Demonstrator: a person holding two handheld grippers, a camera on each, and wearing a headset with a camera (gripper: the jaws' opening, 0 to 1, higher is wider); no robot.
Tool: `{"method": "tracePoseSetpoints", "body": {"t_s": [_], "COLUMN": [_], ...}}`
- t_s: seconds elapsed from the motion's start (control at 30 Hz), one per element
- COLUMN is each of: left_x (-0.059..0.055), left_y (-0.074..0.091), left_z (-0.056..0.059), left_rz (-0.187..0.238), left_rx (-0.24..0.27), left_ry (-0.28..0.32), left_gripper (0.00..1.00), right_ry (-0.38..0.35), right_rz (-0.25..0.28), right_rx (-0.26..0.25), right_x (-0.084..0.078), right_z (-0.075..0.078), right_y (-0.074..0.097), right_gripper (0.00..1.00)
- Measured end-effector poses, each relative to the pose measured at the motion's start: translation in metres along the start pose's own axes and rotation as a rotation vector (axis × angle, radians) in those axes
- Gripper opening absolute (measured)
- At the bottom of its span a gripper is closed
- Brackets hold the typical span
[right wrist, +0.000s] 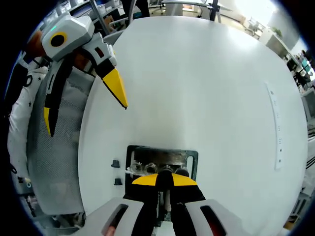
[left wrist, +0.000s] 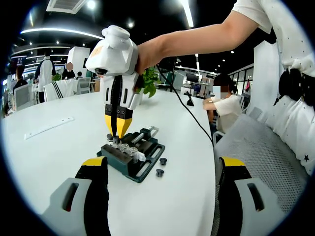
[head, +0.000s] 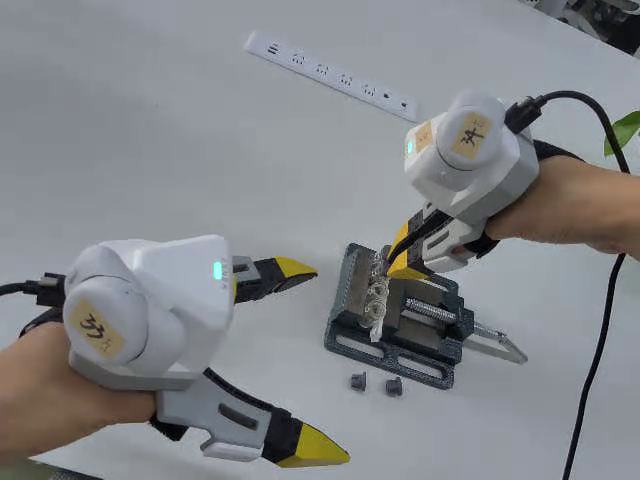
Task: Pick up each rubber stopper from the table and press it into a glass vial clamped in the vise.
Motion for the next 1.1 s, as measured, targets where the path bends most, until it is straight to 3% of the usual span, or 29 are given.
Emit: {"method": "tracePoseSetpoints", "body": {"t_s": [0.17, 0.27, 0.5, 0.73, 1.1], "left_x": [0.0006, 0.0001, 0.0013, 0.0013, 0.0028], "left_y": [-0.0004, -0.0004, -0.0009, -0.0009, -0.0009], "left_z": [0.0007, 0.0004, 0.0011, 0.0012, -0.0005], "left_rz": [0.001, -0.002, -0.003, 0.000, 0.003], "left_rx": [-0.001, -0.003, -0.004, -0.001, 0.003], "left_ry": [0.000, -0.002, -0.003, 0.001, 0.003], "left_gripper": [0.92, 0.92, 0.91, 0.91, 0.91], "right_ry": [-0.004, -0.050, -0.052, 0.001, 0.004], "right_rz": [0.003, 0.019, 0.017, 0.001, -0.010], "right_rx": [0.000, 0.021, 0.032, 0.015, 0.011], "right_x": [-0.0005, -0.0010, -0.0003, -0.0014, -0.0003], "right_z": [0.0002, 0.0021, 0.0010, 0.0013, 0.0015], "right_y": [0.0002, 0.0005, 0.0000, 0.0005, -0.0006], "right_gripper": [0.04, 0.04, 0.02, 0.02, 0.02]}}
Point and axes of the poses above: the centre of the closed fingertips' face, and the gripper's own axes: y roughly backward along the fingers, z roughly to its right, x roughly out of its top, the point moved 4 cm from there along y, roughly backward along the fingers, and after that the axes turned 2 degrees about z, right-handed, at the moved point
